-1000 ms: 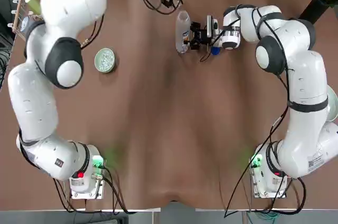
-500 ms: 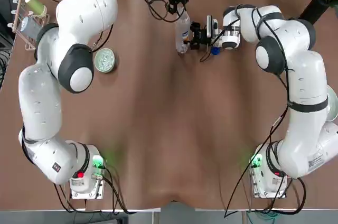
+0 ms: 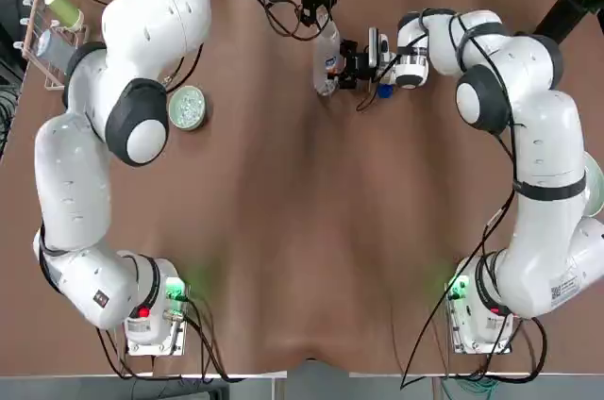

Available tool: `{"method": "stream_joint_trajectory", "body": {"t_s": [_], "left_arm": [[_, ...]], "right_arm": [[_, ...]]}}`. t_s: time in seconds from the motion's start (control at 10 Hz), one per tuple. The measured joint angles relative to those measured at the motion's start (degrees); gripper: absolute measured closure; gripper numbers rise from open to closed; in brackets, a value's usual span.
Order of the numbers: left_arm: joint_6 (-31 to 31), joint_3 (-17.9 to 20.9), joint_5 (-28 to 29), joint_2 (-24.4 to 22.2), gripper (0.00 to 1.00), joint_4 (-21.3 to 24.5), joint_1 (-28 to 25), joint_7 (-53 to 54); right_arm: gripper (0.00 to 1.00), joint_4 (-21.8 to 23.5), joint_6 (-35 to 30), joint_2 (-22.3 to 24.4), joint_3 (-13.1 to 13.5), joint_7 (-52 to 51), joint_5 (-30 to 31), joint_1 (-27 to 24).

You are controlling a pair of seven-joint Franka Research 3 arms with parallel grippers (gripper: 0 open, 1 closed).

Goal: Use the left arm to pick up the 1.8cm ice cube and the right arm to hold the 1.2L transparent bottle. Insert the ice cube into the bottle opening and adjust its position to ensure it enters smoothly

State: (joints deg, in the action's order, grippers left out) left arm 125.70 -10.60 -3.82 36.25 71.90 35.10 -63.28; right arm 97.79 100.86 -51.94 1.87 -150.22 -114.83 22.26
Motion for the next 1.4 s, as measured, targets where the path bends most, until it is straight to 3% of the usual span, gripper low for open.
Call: {"method": "stream_joint_trajectory", "body": {"t_s": [0.8,1.4], "left_arm": [[1.4,-0.1,0.0,0.5,0.6,0.0,0.7,0.1],[1.6,0.0,0.0,0.7,0.46,0.0,0.8,0.1]], "right_arm": [[0.0,0.0,0.0,0.0,0.0,0.0,0.0,0.0],[0.0,0.0,0.0,0.0,0.0,0.0,-0.1,0.0]]}}
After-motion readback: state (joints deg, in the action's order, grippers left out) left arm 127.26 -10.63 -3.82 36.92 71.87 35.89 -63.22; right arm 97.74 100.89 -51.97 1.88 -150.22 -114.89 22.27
